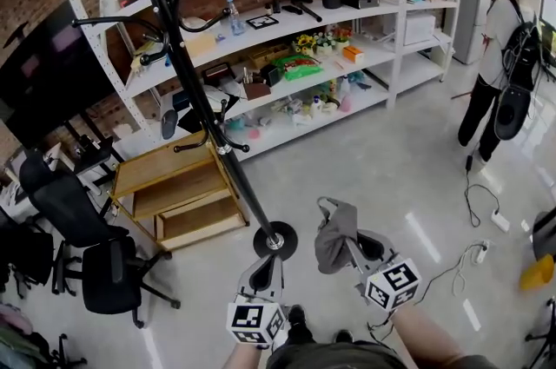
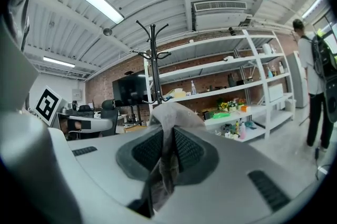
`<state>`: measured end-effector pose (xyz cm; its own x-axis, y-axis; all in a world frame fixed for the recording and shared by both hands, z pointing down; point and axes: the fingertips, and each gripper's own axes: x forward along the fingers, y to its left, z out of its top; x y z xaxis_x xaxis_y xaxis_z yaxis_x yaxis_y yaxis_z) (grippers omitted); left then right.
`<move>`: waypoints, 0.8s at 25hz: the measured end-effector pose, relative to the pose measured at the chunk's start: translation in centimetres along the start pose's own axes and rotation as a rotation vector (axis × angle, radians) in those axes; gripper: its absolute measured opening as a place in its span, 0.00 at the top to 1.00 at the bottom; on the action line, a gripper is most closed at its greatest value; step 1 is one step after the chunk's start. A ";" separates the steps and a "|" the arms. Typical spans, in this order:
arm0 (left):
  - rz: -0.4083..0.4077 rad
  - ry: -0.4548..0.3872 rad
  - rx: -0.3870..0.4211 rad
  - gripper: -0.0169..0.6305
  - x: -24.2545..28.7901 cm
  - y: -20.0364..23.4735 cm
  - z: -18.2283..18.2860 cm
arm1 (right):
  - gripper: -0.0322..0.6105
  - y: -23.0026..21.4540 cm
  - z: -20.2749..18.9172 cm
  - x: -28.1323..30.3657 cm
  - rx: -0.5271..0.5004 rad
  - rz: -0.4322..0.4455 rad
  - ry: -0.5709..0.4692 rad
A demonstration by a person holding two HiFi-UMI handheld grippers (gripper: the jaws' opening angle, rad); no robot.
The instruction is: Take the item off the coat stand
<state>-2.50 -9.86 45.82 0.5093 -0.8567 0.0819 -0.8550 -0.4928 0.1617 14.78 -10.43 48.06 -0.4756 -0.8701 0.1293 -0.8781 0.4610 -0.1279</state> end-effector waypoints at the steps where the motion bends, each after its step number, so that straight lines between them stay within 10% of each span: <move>1: 0.001 -0.003 0.004 0.96 -0.3 -0.5 0.0 | 0.88 -0.1 0.0 -0.6 0.004 0.000 -0.001; 20: 0.070 -0.023 -0.027 0.96 -6.1 -6.5 -2.0 | 0.88 1.7 -2.2 -7.6 -0.027 0.076 0.048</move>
<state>0.18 -1.07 46.26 0.4455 -0.8924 0.0716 -0.8855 -0.4274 0.1823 16.78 -2.62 48.99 -0.5425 -0.8232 0.1676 -0.8400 0.5308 -0.1124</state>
